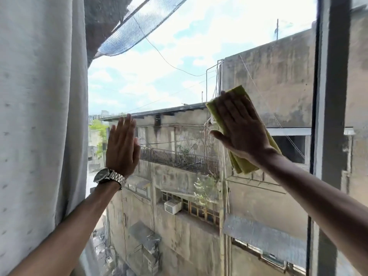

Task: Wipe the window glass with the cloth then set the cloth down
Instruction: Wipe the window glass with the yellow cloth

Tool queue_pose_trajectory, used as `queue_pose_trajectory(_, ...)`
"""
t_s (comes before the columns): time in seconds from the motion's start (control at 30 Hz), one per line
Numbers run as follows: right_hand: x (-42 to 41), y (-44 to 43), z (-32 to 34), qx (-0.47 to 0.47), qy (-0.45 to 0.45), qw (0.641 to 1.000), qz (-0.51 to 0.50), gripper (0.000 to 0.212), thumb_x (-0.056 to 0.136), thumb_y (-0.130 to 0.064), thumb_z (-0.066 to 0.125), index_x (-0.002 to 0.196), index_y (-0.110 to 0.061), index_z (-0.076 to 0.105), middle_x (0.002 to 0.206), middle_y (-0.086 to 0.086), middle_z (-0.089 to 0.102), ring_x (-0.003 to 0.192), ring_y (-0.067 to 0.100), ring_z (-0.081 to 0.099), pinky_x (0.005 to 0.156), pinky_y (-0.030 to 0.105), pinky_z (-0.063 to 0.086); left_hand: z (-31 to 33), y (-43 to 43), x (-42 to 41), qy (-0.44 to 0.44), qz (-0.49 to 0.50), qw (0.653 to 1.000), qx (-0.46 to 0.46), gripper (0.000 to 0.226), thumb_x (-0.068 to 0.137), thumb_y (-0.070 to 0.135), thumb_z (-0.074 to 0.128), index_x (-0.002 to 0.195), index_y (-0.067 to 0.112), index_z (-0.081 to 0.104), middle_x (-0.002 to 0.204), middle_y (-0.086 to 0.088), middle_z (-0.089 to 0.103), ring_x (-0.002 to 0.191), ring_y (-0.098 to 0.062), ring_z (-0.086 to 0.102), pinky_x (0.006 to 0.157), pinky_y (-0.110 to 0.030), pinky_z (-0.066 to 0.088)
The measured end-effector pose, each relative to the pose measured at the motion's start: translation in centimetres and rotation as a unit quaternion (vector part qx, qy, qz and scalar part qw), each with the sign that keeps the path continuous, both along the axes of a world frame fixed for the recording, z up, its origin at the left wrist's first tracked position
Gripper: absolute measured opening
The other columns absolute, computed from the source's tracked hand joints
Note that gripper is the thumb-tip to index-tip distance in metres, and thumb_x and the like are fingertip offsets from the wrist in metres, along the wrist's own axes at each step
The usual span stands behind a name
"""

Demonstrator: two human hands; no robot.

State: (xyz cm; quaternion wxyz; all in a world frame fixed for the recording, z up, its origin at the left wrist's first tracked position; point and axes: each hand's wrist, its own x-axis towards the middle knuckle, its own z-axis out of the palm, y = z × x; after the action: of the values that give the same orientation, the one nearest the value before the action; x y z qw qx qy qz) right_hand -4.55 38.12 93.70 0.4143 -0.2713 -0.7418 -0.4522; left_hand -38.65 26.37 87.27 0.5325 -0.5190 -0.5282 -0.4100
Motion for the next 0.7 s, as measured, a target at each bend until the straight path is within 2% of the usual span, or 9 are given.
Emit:
queue_pose_trajectory(0.07, -3.0, -1.0, 1.4, -0.018, 0.087, 0.996, 0.017, 0.085, 0.101, -0.07, 0.019, 0.161, -0.01, 0.019, 0.169, 0.015, 0.02, 0.157, 0.031, 0.016, 0.129, 0.051, 0.016, -0.2, 1.0, 2.5, 0.03, -0.035, 0.999, -0.018, 0.054, 0.103, 0.017, 0.033, 0.154, -0.001, 0.034, 0.166, -0.021, 0.03, 0.156, -0.035, 0.026, 0.127, -0.058, 0.026)
queue_pose_trajectory(0.13, -5.3, -1.9, 1.5, -0.035, 0.14, 0.989, 0.035, 0.087, 0.1, -0.071, 0.018, 0.161, -0.01, 0.018, 0.169, 0.014, 0.018, 0.158, 0.03, 0.014, 0.13, 0.049, 0.013, 0.1, 2.1, 5.2, -0.023, -0.08, 0.996, 0.008, 0.054, 0.103, 0.013, 0.033, 0.155, -0.001, 0.033, 0.166, -0.02, 0.03, 0.157, -0.033, 0.026, 0.129, -0.054, 0.024)
queue_pose_trajectory(0.17, -6.1, -2.1, 1.1, -0.037, 0.141, 0.988, 0.044, 0.087, 0.099, -0.071, 0.017, 0.161, -0.01, 0.018, 0.17, 0.014, 0.018, 0.158, 0.03, 0.013, 0.13, 0.049, 0.012, 0.2, 2.7, 6.3, -0.062, -0.099, 0.993, 0.031, 0.054, 0.102, 0.011, 0.034, 0.154, -0.001, 0.034, 0.166, -0.02, 0.03, 0.157, -0.031, 0.027, 0.131, -0.05, 0.022)
queue_pose_trajectory(0.23, -7.3, -2.0, -0.8, -0.014, 0.088, 0.994, 0.059, 0.086, 0.1, -0.07, 0.017, 0.161, -0.01, 0.019, 0.169, 0.015, 0.018, 0.158, 0.031, 0.013, 0.129, 0.051, 0.016, 0.3, 3.7, 7.5, -0.108, -0.11, 0.986, 0.069, 0.054, 0.101, 0.008, 0.035, 0.153, -0.002, 0.035, 0.165, -0.019, 0.032, 0.156, -0.029, 0.028, 0.132, -0.043, 0.016)
queue_pose_trajectory(0.33, -8.1, -1.7, -6.2, 0.022, -0.021, 0.997, 0.078, 0.084, 0.1, -0.069, 0.026, 0.16, -0.01, 0.023, 0.168, 0.016, 0.022, 0.157, 0.031, 0.015, 0.129, 0.05, 0.014, -0.2, 4.5, 7.0, -0.094, -0.09, 0.986, 0.101, 0.052, 0.102, 0.009, 0.033, 0.152, -0.003, 0.037, 0.164, -0.019, 0.035, 0.155, -0.03, 0.031, 0.132, -0.044, 0.019)
queue_pose_trajectory(0.47, -6.3, -1.6, -13.2, -0.001, -0.048, 0.996, 0.072, 0.083, 0.099, -0.07, 0.033, 0.159, -0.012, 0.029, 0.167, 0.012, 0.026, 0.157, 0.028, 0.019, 0.129, 0.048, 0.015, -0.3, 4.6, 6.7, -0.079, -0.083, 0.987, 0.112, 0.052, 0.103, 0.012, 0.031, 0.153, 0.0, 0.038, 0.164, -0.017, 0.036, 0.155, -0.027, 0.032, 0.131, -0.045, 0.023)
queue_pose_trajectory(0.57, -3.2, -1.0, -15.5, 0.005, -0.041, 0.997, 0.06, 0.086, 0.096, -0.073, 0.038, 0.157, -0.012, 0.035, 0.164, 0.011, 0.034, 0.155, 0.027, 0.026, 0.126, 0.047, 0.021, -0.3, 4.3, 6.9, -0.076, -0.079, 0.989, 0.104, 0.052, 0.103, 0.013, 0.032, 0.154, 0.001, 0.036, 0.165, -0.016, 0.035, 0.156, -0.024, 0.029, 0.13, -0.046, 0.024)
queue_pose_trajectory(0.7, 1.0, 0.2, -14.7, -0.012, 0.079, 0.996, 0.032, 0.09, 0.096, -0.075, 0.037, 0.158, -0.01, 0.026, 0.165, 0.014, 0.026, 0.155, 0.03, 0.023, 0.128, 0.049, 0.02, -0.3, 4.5, 6.8, -0.071, -0.057, 0.991, 0.099, 0.054, 0.105, 0.022, 0.03, 0.156, 0.002, 0.033, 0.166, -0.017, 0.032, 0.157, -0.027, 0.028, 0.131, -0.044, 0.021)
